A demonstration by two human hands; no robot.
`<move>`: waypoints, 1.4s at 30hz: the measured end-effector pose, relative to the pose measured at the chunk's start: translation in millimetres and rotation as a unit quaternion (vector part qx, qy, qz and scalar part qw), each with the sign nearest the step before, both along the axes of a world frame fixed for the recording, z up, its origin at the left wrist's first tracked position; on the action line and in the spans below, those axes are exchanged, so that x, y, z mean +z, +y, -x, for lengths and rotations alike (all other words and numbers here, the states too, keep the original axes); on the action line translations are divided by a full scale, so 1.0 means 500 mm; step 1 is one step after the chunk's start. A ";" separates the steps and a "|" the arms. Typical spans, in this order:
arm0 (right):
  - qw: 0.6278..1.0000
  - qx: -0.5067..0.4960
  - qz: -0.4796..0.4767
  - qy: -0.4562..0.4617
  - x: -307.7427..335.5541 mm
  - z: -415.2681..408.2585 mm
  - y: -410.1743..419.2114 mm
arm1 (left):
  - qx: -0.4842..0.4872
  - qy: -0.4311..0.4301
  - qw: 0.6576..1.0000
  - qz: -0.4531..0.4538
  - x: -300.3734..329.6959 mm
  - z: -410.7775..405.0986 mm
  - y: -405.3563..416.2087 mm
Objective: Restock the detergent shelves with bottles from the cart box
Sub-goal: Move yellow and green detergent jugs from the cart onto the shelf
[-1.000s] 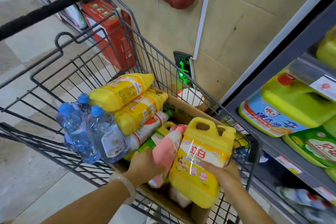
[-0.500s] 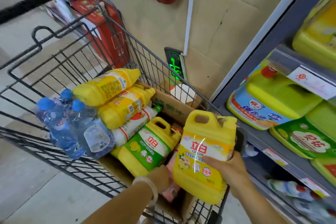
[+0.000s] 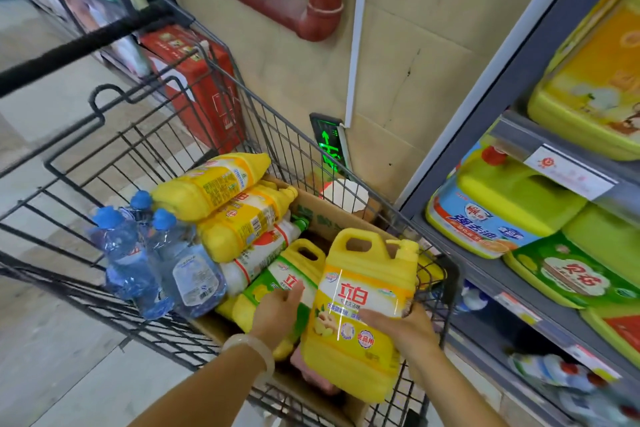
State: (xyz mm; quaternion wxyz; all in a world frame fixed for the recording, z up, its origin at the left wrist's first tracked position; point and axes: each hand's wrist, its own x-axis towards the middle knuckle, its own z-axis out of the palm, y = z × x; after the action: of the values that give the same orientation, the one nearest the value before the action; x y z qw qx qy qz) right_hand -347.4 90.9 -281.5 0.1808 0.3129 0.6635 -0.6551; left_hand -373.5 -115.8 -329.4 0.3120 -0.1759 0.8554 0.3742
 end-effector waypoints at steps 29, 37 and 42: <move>0.977 -0.089 0.050 0.189 0.356 -0.212 0.381 | -0.193 0.031 0.917 -0.347 0.444 -0.054 0.398; 0.935 -0.135 -0.135 0.299 0.582 -0.514 0.705 | -0.317 0.151 0.852 -0.388 0.648 -0.278 0.782; 0.898 -0.204 -0.193 0.340 0.703 -0.667 0.879 | -0.386 0.201 0.796 -0.421 0.783 -0.389 0.989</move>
State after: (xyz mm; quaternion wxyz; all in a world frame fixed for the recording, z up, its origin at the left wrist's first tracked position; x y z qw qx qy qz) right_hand -13.7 530.3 70.1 -0.2571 0.2285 0.7196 -0.6032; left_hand -179.0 378.8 62.3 0.2944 0.3966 0.6541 0.5729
